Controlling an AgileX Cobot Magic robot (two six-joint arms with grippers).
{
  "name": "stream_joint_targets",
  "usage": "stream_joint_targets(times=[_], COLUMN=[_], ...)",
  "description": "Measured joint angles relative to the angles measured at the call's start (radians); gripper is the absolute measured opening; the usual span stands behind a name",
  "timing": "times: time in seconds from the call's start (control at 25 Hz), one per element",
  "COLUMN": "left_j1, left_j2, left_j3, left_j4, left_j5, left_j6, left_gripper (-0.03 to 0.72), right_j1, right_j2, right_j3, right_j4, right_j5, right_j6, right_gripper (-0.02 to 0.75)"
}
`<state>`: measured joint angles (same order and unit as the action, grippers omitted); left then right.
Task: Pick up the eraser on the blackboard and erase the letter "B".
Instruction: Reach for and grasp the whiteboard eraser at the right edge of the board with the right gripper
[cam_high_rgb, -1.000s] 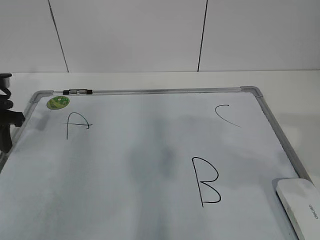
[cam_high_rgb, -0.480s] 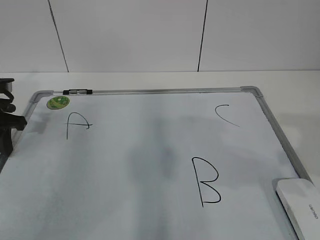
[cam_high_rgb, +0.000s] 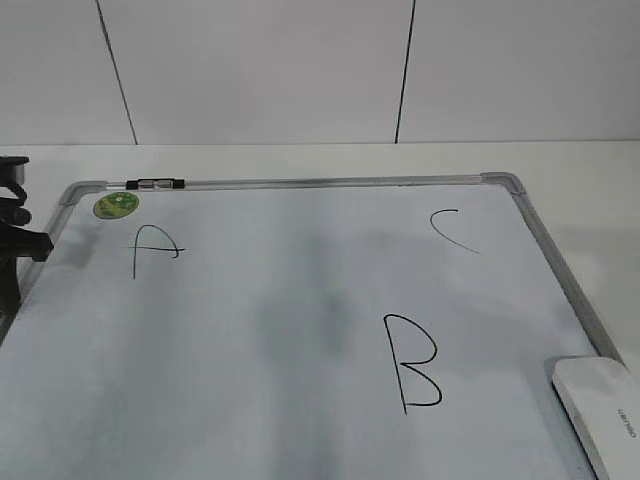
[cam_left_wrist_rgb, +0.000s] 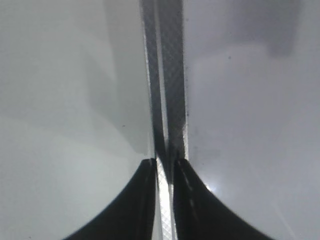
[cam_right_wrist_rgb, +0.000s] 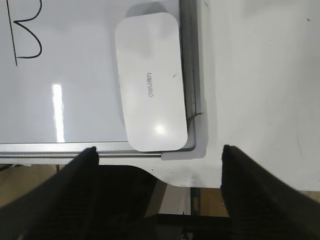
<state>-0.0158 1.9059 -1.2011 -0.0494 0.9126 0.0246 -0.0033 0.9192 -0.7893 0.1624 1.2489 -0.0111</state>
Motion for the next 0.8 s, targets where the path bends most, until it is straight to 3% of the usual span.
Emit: stream_joint_targets(times=[0.8], left_j1=[0.000], left_j2=[0.000], left_j3=[0.000], left_j4=[0.000], left_j5=[-0.006], left_j6=[0.002], left_gripper=[0.094], right_j1=[0.000], right_j2=[0.000], right_j3=[0.000], right_j4=[0.000], right_j5=[0.000], right_j6=[0.000], right_gripper=[0.584])
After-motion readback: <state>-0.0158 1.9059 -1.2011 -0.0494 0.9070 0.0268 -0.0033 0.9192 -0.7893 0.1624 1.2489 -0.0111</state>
